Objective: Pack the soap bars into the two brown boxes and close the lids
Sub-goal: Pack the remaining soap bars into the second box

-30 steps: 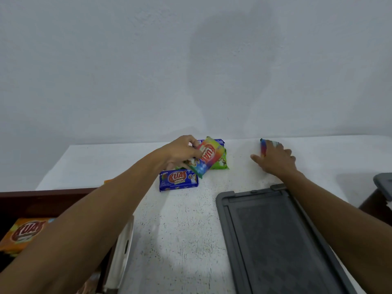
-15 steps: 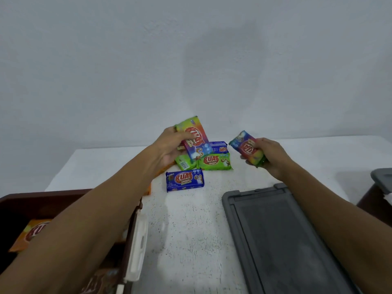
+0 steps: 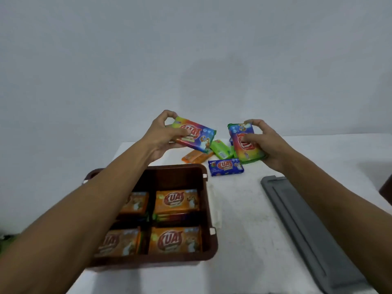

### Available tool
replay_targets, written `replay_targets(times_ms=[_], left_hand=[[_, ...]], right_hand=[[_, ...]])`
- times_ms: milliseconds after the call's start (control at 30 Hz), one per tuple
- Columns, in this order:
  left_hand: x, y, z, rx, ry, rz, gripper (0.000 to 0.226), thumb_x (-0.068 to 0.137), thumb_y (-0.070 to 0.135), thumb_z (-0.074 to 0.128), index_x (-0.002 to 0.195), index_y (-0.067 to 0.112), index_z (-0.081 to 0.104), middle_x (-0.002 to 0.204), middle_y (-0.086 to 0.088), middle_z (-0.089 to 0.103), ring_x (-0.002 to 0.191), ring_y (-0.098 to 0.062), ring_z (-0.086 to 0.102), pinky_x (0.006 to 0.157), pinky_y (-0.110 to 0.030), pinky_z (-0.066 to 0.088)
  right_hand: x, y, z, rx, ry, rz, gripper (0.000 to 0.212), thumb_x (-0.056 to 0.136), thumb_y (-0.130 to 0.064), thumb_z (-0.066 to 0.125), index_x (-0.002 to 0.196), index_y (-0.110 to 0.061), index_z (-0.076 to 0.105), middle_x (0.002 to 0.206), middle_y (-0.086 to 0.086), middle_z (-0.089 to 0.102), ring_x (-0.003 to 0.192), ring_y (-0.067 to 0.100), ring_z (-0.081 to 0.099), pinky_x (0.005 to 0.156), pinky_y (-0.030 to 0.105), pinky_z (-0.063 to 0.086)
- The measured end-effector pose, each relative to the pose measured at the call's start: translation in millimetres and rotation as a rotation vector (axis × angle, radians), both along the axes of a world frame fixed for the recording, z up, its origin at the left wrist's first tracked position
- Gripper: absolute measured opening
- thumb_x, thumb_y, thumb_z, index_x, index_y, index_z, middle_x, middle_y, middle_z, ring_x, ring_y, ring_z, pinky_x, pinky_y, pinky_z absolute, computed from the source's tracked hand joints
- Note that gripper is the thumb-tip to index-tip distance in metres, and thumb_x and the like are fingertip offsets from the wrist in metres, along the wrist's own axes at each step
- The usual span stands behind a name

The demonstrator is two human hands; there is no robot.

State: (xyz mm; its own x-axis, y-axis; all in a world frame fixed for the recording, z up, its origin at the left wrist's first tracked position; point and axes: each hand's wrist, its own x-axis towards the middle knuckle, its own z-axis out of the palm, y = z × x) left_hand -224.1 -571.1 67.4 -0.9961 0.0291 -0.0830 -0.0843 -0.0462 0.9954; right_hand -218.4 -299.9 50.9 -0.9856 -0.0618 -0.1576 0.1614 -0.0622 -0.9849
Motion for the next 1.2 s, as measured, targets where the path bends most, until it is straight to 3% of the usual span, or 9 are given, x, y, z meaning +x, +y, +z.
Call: replay_targets(times_ms=[200,300,500,600,700,800,900,1067,1200], left_hand=[[57.5,-91.9,-0.8,-0.156,0.013,-0.148,0.029,0.081,-0.001,0.071,0.099,0.018,0.058,0.096,-0.014,0.064,0.084,-0.024,0.071,0.066,-0.033,0.060],[73.6,-115.1,-8.4,-0.280,0.036,-0.213,0.021,0.080,-0.004,0.069,0.088,0.013,0.060,0.093,-0.014,0.065,0.081,-0.023,0.069,0.063,-0.032,0.056],[95.9,-153.9,-31.4,-0.687,0.090,-0.243,0.024,0.079,0.013,0.075,0.088,0.009,0.053,0.100,-0.004,0.069,0.088,-0.022,0.072,0.070,-0.043,0.060],[101.3,-154.9,-37.7,-0.967,0.247,-0.243,0.024,0.080,0.019,0.075,0.089,0.014,0.054,0.100,0.001,0.065,0.093,-0.017,0.066,0.071,-0.038,0.059],[104.4,-147.2,-39.7,-1.247,0.402,-0.199,0.024,0.083,0.029,0.070,0.096,0.019,0.053,0.105,0.001,0.061,0.095,-0.016,0.058,0.072,-0.037,0.055],[111.1,-142.1,-45.5,-1.575,0.548,-0.118,0.028,0.084,0.041,0.060,0.104,0.022,0.055,0.108,0.001,0.059,0.095,-0.017,0.054,0.073,-0.034,0.046],[115.9,-138.1,-56.9,-1.876,0.661,-0.099,0.037,0.085,0.039,0.058,0.114,0.016,0.061,0.126,-0.008,0.050,0.114,-0.024,0.047,0.088,-0.039,0.039],[115.9,-137.5,-57.0,-1.688,0.693,-0.336,0.037,0.089,0.039,0.054,0.121,0.021,0.059,0.117,0.000,0.046,0.098,-0.017,0.051,0.070,-0.030,0.043],[114.3,-137.6,-60.3,-1.722,0.496,-0.498,0.061,0.083,0.051,0.065,0.134,0.026,0.044,0.122,0.004,0.044,0.107,-0.017,0.049,0.072,-0.036,0.051]], right_hand=[[46.3,-80.7,18.0,0.346,0.209,0.016,0.032,0.082,-0.013,0.072,0.092,-0.019,0.043,0.085,0.015,0.070,0.075,0.028,0.071,0.063,0.037,0.057],[65.5,-104.5,20.3,0.434,0.242,0.155,0.025,0.086,-0.012,0.068,0.102,-0.024,0.053,0.090,0.012,0.071,0.081,0.023,0.072,0.060,0.035,0.059],[81.0,-150.0,1.6,1.010,0.381,0.195,0.009,0.082,-0.019,0.069,0.085,-0.024,0.061,0.103,-0.001,0.058,0.092,0.018,0.059,0.065,0.028,0.053],[86.5,-158.3,-13.3,1.114,0.456,0.246,0.012,0.082,-0.017,0.067,0.083,-0.020,0.055,0.094,0.000,0.059,0.088,0.021,0.057,0.059,0.024,0.043],[93.7,-161.3,-24.2,1.409,0.631,0.180,0.014,0.081,-0.025,0.063,0.090,-0.019,0.053,0.090,0.000,0.061,0.084,0.021,0.054,0.060,0.032,0.044],[97.4,-161.1,-36.2,1.564,0.764,0.174,0.023,0.080,-0.027,0.067,0.098,-0.014,0.060,0.100,0.007,0.060,0.099,0.026,0.053,0.067,0.034,0.040],[96.3,-161.3,-42.8,1.654,0.817,0.217,0.029,0.080,-0.028,0.069,0.105,-0.012,0.066,0.107,0.012,0.058,0.105,0.031,0.052,0.076,0.038,0.043],[96.8,-162.6,-41.1,1.565,0.723,0.475,0.038,0.085,-0.047,0.058,0.117,-0.027,0.062,0.113,-0.002,0.055,0.106,0.018,0.054,0.078,0.040,0.053],[96.2,-164.8,-40.0,1.618,0.698,0.515,0.044,0.080,-0.053,0.065,0.116,-0.028,0.059,0.109,-0.006,0.058,0.099,0.015,0.058,0.072,0.033,0.052]])
